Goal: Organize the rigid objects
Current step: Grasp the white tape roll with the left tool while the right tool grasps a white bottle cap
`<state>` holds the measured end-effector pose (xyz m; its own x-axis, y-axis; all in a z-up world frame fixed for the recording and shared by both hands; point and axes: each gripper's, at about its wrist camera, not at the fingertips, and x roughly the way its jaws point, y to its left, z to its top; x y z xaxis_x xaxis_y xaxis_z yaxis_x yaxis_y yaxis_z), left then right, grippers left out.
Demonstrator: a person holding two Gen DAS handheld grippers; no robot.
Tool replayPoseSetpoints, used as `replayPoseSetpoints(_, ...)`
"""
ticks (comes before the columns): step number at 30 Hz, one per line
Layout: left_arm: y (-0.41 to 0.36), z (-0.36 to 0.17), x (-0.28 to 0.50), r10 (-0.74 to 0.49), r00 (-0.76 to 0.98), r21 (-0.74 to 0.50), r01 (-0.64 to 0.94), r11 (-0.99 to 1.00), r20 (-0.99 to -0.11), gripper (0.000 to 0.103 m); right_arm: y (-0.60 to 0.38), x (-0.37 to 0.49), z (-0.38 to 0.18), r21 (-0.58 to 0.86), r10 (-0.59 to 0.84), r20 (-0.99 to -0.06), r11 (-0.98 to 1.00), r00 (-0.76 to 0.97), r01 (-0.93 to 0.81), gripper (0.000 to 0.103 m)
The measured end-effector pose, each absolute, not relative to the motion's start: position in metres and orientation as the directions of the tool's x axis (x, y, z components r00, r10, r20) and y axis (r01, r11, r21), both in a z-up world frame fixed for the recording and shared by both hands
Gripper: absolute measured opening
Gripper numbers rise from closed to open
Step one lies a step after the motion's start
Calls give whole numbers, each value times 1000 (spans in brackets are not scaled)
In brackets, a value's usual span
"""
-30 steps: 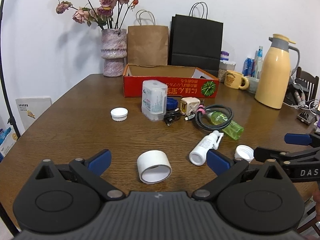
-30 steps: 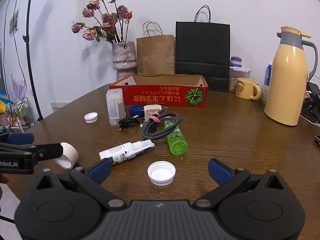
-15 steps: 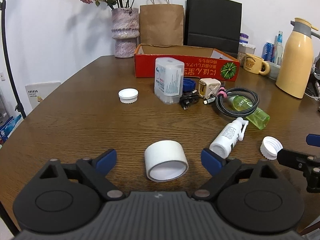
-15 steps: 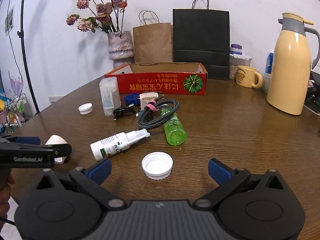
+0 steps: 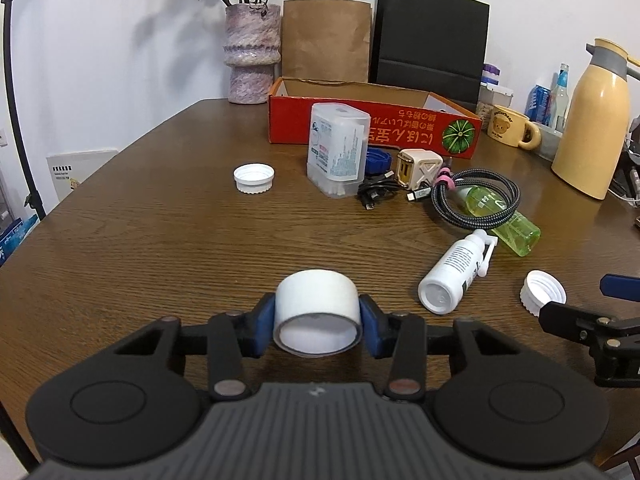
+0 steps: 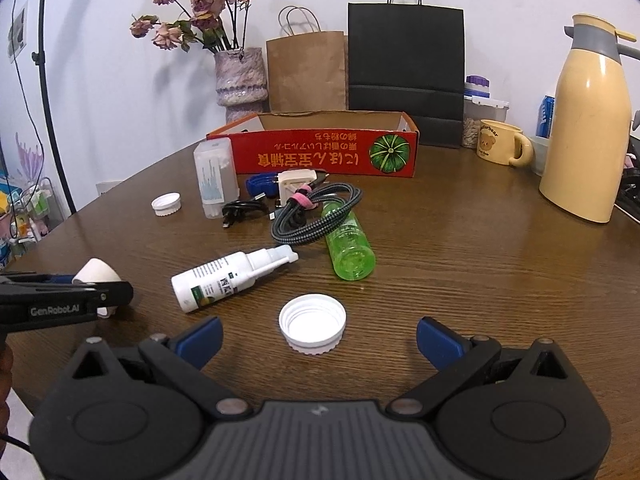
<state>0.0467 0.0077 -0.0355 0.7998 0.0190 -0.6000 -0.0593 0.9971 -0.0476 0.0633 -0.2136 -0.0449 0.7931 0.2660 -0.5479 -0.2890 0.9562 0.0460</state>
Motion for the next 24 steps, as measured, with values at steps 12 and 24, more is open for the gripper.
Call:
replayPoseSetpoints(12,11,-32,46,22,810,-55,-66,996,-585,45,-209,83,-55,57,288,-563,949,775,-311,83)
replayPoseSetpoints(24,15,-27,43,20,822,-63,-68,996,-569,45,-208,83,-56,52,324,-546,934,773,-354,40)
